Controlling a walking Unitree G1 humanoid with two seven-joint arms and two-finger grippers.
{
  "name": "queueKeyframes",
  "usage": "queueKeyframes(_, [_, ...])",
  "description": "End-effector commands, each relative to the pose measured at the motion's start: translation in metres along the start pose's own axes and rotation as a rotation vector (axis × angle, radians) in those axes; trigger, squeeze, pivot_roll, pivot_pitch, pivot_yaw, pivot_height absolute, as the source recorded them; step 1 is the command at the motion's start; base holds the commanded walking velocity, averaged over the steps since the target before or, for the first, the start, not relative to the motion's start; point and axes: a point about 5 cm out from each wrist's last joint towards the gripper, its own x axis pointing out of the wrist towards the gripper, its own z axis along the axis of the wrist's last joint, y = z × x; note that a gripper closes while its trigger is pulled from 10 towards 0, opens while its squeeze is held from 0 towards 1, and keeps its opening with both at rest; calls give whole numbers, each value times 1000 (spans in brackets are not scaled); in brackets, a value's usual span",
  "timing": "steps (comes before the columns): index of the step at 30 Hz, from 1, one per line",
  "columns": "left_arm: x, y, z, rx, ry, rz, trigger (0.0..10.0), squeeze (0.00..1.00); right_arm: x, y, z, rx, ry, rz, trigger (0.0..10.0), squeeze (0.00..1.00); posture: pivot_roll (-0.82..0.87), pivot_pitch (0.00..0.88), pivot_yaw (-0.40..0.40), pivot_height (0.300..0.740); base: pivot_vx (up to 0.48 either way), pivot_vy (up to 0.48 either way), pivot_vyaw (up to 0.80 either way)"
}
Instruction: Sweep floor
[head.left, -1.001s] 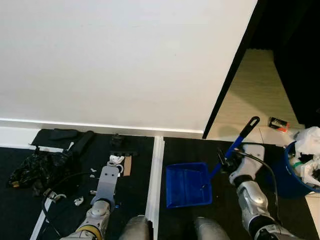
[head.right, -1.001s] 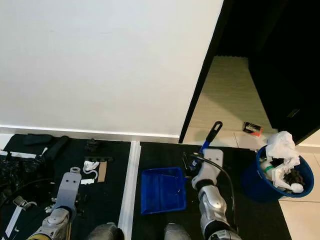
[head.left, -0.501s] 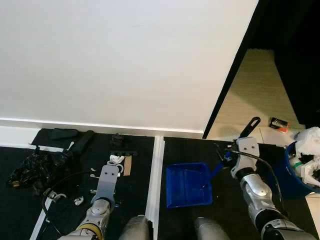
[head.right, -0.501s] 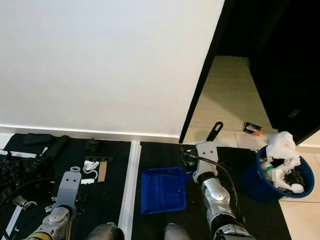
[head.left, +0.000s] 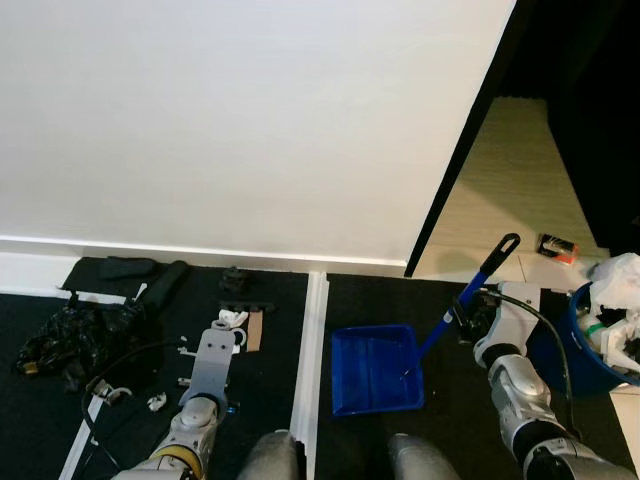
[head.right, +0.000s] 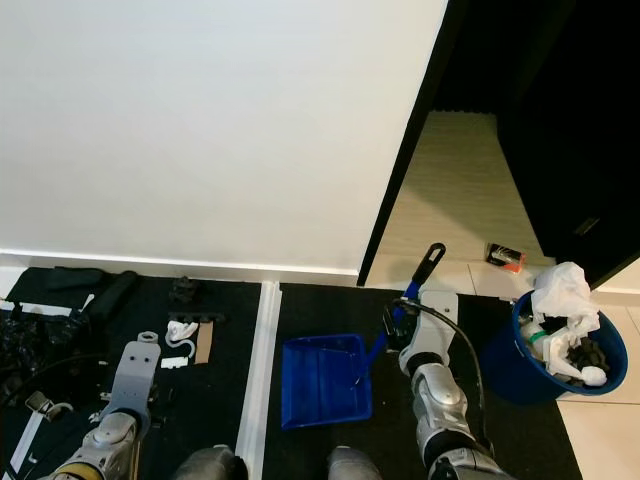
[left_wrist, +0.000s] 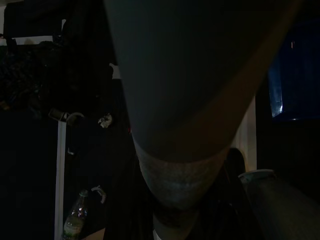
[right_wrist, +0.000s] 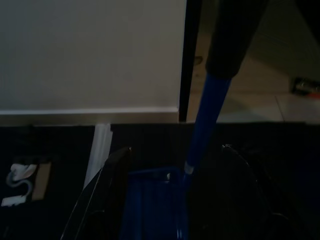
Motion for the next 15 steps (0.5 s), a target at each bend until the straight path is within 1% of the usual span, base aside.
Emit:
queueKeyframes(1, [-1,7,-5,34,23,13,10000,0,-1,2,-3,29,11,12,10000,0,83,37,-30,740,0,0,0])
queueKeyframes(3, [-1,7,-5,34,21,14,10000,0,0,6,0,22,-14,48,10000,0,80,37,-28,740,0,0,0])
queueKeyframes(4, [-1,7,-4,35,20,14,10000,0,0,6,1,21,-21,28,10000,0,81,39,-29,740,0,0,0])
queueKeyframes(6, [0,7,-4,36,19,14,10000,0,2,5,0,8,10,22,10000,0,80,38,-30,740,0,0,0])
queueKeyframes(7, [0,7,-4,36,18,14,10000,0,2,7,1,11,6,58,10000,0,81,39,-30,740,0,0,0])
queueKeyframes(13, [-1,8,-4,34,18,15,10000,0,2,6,0,13,19,66,10000,0,81,38,-32,740,0,0,0])
queueKeyframes(15, [-1,9,-5,33,20,15,10000,0,3,5,-1,-18,46,45,10000,0,82,35,-33,740,0,0,0])
